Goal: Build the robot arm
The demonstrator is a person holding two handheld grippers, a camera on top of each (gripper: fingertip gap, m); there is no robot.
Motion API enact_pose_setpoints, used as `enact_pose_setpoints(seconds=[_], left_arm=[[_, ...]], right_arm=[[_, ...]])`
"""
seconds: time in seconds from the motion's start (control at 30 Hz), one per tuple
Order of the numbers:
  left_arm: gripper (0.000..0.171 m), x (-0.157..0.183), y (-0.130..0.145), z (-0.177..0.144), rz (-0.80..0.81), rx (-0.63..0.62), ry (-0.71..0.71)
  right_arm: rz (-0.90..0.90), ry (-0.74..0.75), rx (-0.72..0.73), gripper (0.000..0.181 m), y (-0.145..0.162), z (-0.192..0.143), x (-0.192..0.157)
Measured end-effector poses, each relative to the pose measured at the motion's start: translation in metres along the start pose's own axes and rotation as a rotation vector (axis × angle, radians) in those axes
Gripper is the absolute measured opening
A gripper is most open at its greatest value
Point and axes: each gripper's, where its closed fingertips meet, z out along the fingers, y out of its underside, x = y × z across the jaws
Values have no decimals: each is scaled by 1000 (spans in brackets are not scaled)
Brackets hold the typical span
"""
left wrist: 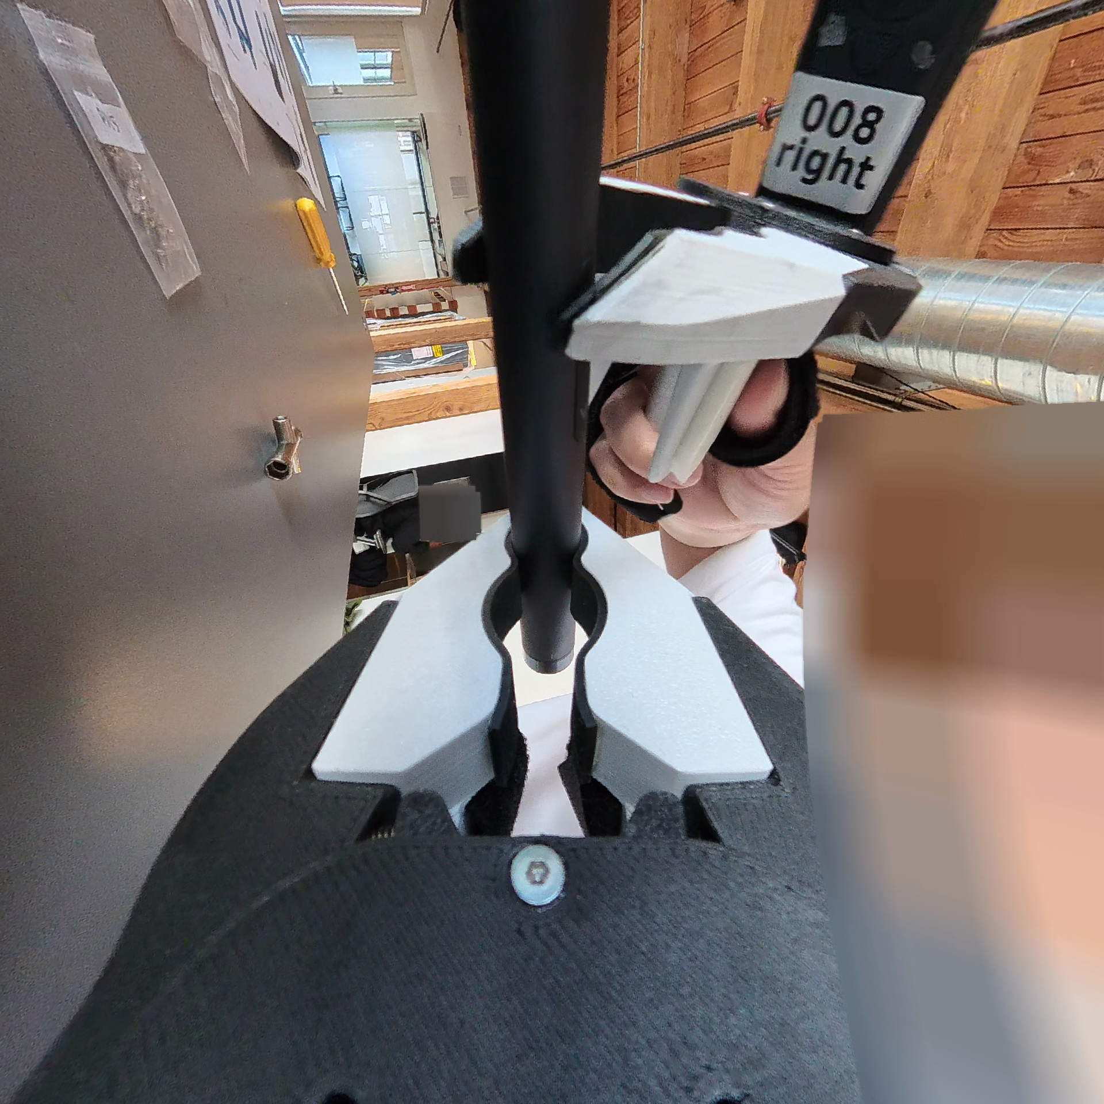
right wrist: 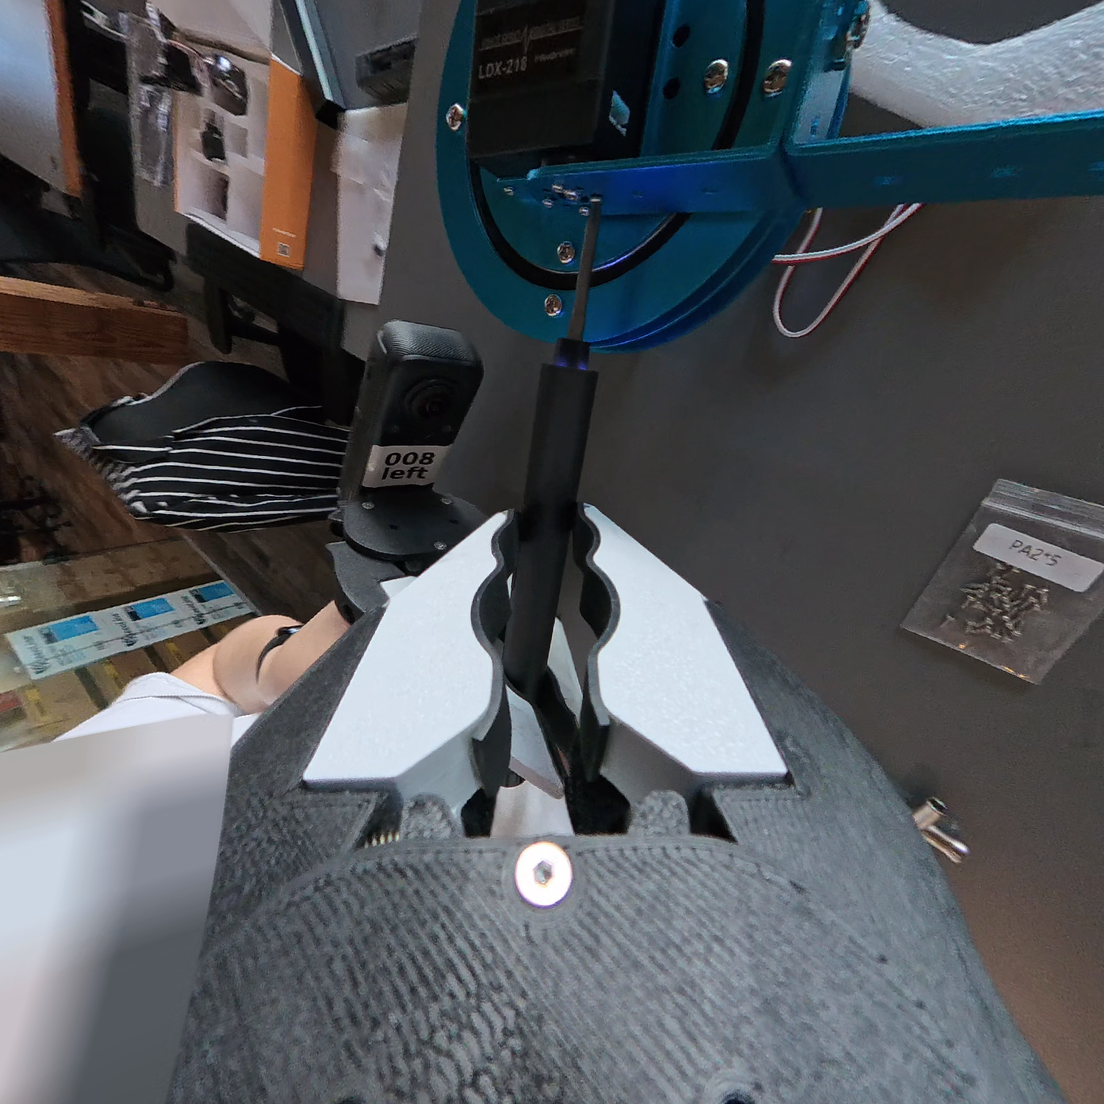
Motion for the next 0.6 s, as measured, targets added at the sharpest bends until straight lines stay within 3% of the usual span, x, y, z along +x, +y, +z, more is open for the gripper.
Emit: enact_pose_setpoints(seconds=[0.17, 0.6], left_arm=[[8, -1, -1, -1, -2, 2, -4], [8, 2, -2, -1, -11, 4, 15]], right_arm=[[91, -122, 16, 17, -2, -1, -1], [13, -53, 21, 16, -3, -2, 0]])
